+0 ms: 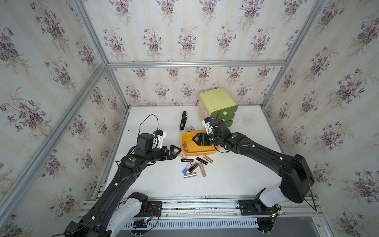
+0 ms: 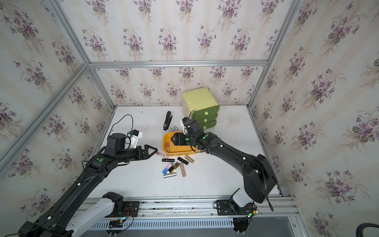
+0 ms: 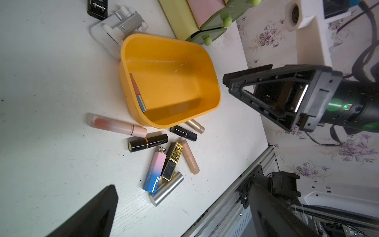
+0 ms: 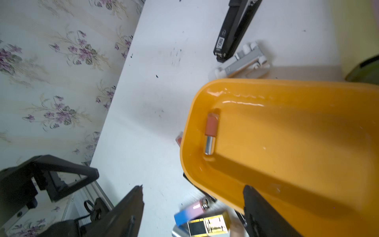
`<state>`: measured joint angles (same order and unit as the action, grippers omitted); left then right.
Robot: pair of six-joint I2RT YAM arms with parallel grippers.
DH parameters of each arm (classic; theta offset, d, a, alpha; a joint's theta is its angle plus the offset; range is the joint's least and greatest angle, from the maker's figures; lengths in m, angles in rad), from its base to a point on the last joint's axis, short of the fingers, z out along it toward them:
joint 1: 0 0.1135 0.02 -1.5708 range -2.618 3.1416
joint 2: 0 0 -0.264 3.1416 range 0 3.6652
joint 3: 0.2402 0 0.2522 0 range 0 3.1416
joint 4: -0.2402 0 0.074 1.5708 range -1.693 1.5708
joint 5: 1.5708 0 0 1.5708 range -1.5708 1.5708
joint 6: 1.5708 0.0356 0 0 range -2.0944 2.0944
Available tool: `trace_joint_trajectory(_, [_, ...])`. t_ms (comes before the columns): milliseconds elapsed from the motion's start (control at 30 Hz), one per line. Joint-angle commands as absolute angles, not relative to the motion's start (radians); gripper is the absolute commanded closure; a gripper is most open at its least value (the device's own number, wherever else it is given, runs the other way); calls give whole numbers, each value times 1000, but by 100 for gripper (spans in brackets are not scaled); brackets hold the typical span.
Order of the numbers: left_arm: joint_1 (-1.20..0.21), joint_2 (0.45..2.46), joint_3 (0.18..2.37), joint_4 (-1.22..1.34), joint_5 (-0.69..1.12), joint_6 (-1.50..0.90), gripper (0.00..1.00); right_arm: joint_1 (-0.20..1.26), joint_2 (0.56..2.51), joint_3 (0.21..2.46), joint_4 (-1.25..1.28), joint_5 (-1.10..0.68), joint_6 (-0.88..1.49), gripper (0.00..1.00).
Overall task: Put the lipstick into the storage box
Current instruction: Place the lipstick in the storage box, then pick up the lipstick at the center of the board.
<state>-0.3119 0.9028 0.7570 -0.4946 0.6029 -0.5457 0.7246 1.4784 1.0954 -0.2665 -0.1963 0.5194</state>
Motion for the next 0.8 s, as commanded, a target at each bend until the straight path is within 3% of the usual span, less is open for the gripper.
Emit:
trace_joint_trajectory(0, [-370, 905, 741, -441, 603, -549, 0, 726, 1393, 1006, -402, -156, 475, 20])
trace_joint_trajectory(300, [-529, 924, 644, -327, 494, -647, 0, 725, 1266, 745, -376, -175, 484, 23])
trace_joint_trajectory(767, [-537, 899, 641, -367, 438, -646, 0, 725, 1446, 752, -288, -86, 417, 30])
